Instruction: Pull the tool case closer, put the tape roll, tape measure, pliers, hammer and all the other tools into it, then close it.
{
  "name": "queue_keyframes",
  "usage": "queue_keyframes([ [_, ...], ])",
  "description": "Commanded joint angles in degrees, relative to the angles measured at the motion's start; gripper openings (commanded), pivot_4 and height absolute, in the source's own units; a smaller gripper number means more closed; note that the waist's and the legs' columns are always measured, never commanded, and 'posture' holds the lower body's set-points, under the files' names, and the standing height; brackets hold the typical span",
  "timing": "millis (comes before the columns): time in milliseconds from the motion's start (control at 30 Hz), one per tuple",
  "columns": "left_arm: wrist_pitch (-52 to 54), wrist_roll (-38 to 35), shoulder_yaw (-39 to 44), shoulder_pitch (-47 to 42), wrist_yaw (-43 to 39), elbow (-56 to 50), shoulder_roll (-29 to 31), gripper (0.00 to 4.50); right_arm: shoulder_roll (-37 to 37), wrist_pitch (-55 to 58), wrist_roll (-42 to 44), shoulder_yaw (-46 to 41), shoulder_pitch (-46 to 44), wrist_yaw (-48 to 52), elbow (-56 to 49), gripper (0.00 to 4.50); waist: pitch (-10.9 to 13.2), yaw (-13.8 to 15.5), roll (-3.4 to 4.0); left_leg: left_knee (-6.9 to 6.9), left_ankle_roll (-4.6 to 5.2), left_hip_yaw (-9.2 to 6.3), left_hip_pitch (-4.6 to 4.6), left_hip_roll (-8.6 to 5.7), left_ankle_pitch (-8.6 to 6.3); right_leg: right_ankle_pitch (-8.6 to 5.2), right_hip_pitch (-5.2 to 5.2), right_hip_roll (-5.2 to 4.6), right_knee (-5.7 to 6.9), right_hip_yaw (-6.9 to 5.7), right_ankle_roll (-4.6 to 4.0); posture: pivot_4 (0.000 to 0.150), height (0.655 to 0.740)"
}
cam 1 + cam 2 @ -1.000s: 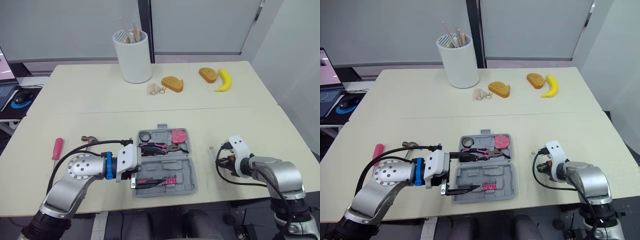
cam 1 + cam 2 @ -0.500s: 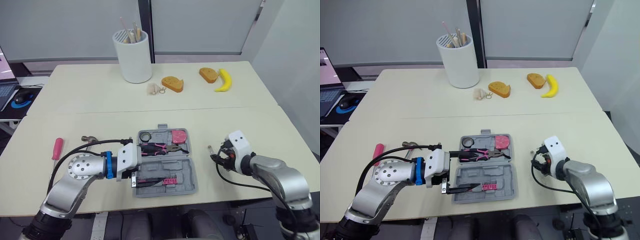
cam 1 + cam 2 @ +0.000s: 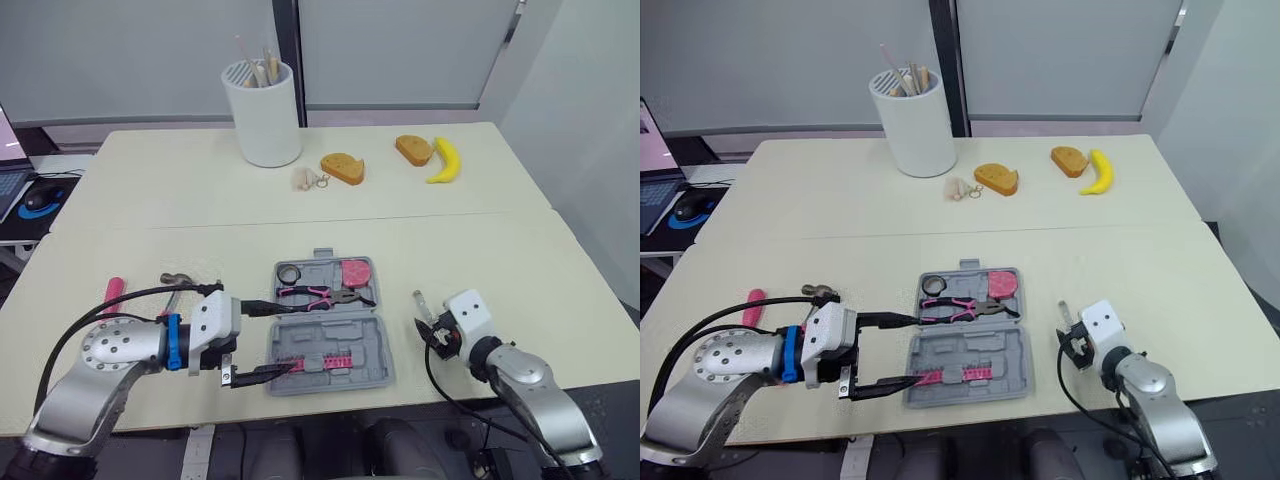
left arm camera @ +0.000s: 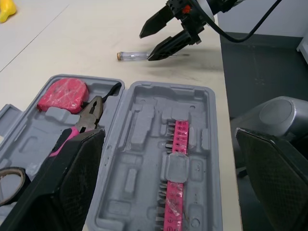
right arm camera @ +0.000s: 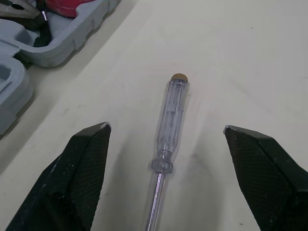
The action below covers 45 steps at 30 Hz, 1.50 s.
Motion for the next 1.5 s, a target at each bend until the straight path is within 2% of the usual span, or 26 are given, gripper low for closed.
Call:
queue_keyframes([
  [33, -1.9, 0.0, 1.3, 0.2, -0.1, -0.5, 0.2, 4.50, 1.1, -1.6, -0.9, -0.5, 0.4, -2.0, 1.2, 3.99, 0.0, 0.0, -0.01, 0.00, 0.00, 0.00, 0.00, 0.00, 0.00, 0.00, 0.00, 0.00, 0.00, -0.01, 0.00, 0.150, 0.7337],
  [267, -2.6, 0.0, 0.9, 0.1, -0.5, 0.0, 0.1, 4.50, 3.1, -1.7, 0.4, -1.7, 2.1, -2.9, 2.9, 3.99, 0.0, 0.0, -0.02, -0.01, 0.00, 0.00, 0.00, 0.02, 0.00, 0.01, 0.00, 0.01, 0.00, 0.00, -0.02, 0.150, 0.7337],
  [400, -3.2, 0.2, 0.6, -0.4, -0.6, 0.7, 0.0, 4.50, 3.8, -1.4, 1.0, -2.1, 2.5, -2.7, 3.3, 2.79, -0.1, 0.0, -0.03, -0.01, 0.00, 0.01, 0.01, 0.01, 0.00, 0.01, 0.01, 0.00, 0.00, 0.00, -0.01, 0.150, 0.7337],
  [800, -5.9, 0.2, 1.3, -1.6, -0.6, 2.6, -0.5, 4.50, 5.1, 2.3, 3.1, -3.4, 1.8, -3.2, 2.8, 0.35, -0.2, 0.0, -0.11, -0.01, 0.00, -0.01, 0.01, 0.02, 0.00, 0.12, 0.01, 0.01, 0.00, -0.02, -0.20, 0.150, 0.7337],
  [1000, -3.5, -1.6, 2.6, -1.6, -0.9, 2.9, 0.4, 4.50, 1.7, -1.6, 1.5, -1.6, 2.2, -0.3, 0.0, 0.31, -0.2, 0.0, -0.11, -0.01, 0.00, 0.00, 0.01, 0.02, 0.00, 0.11, 0.01, 0.01, 0.00, -0.02, -0.19, 0.150, 0.7337],
  [1133, -2.9, -2.0, 5.6, 0.2, -1.4, 3.9, 1.9, 4.50, -6.6, -2.6, -1.9, 2.7, -0.2, 5.3, -4.6, 0.31, -0.1, -0.2, -0.07, -0.01, 0.00, 0.02, 0.01, 0.01, 0.00, 0.09, 0.00, 0.01, 0.00, 0.00, -0.16, 0.150, 0.7337],
  [1367, -5.2, -0.5, 10.6, 4.8, -4.4, 8.1, 5.4, 4.50, -21.8, 7.2, -1.4, 13.2, -13.7, 23.3, -14.2, 0.31, -0.1, -0.3, -0.04, -0.02, 0.00, -0.05, 0.05, 0.10, 0.00, -0.02, -0.03, 0.09, 0.01, -0.01, -0.03, 0.150, 0.7337],
  [1500, -5.8, 0.2, 11.1, 5.6, -5.4, 9.4, 6.2, 4.50, -25.5, 8.1, -1.5, 18.1, -19.6, 29.8, -15.2, 0.31, -0.1, 0.1, -0.10, -0.02, 0.00, -0.09, -0.02, 0.06, 0.00, -0.02, -0.01, 0.05, -0.06, -0.11, -0.06, 0.150, 0.7337],
])
